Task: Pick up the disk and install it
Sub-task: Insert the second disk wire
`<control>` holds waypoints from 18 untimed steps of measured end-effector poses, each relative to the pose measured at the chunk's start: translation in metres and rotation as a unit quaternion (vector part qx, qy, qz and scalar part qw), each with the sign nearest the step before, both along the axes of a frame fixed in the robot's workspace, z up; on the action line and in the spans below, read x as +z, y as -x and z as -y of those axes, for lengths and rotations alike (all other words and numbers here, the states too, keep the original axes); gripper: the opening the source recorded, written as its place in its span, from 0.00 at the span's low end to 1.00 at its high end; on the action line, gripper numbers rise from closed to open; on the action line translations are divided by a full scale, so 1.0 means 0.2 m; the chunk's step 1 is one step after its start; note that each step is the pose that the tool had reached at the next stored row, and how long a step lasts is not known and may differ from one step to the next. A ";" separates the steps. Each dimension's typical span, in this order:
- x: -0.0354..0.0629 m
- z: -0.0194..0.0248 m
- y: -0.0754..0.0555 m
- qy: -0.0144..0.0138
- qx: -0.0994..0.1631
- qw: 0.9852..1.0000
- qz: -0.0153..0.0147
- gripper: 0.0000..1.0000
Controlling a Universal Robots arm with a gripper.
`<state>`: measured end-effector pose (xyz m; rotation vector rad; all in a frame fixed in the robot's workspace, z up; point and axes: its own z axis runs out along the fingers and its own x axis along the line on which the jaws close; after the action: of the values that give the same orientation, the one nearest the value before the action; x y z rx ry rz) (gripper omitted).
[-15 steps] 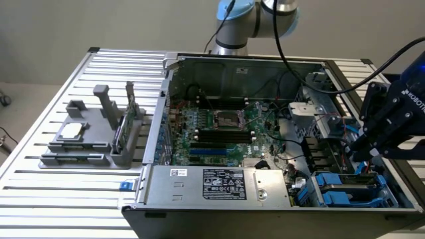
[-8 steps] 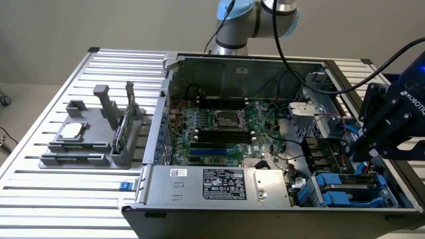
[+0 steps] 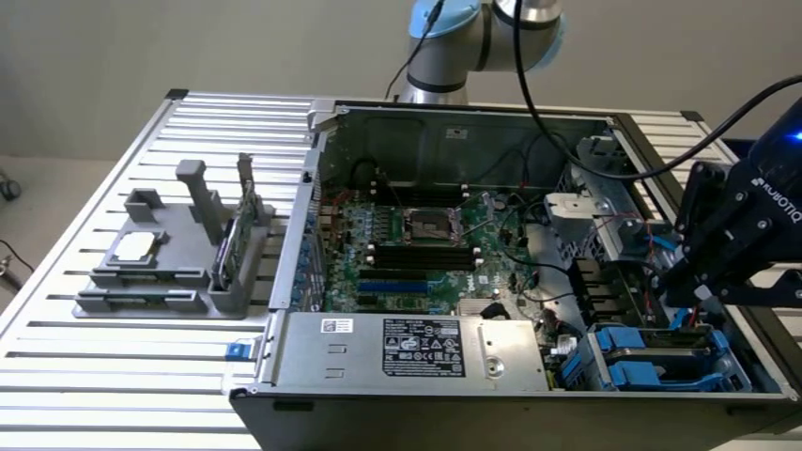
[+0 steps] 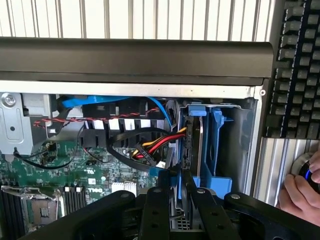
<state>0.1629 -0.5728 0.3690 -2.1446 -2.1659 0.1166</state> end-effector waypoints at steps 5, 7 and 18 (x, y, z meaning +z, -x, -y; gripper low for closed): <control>-0.011 0.000 0.00 0.000 0.000 1.000 0.002 0.23; -0.014 0.000 0.00 0.000 0.000 1.000 0.002 0.17; -0.021 0.000 0.02 0.000 0.000 1.000 0.004 0.16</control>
<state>0.1585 -0.5727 0.3648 -2.1488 -2.1704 0.1077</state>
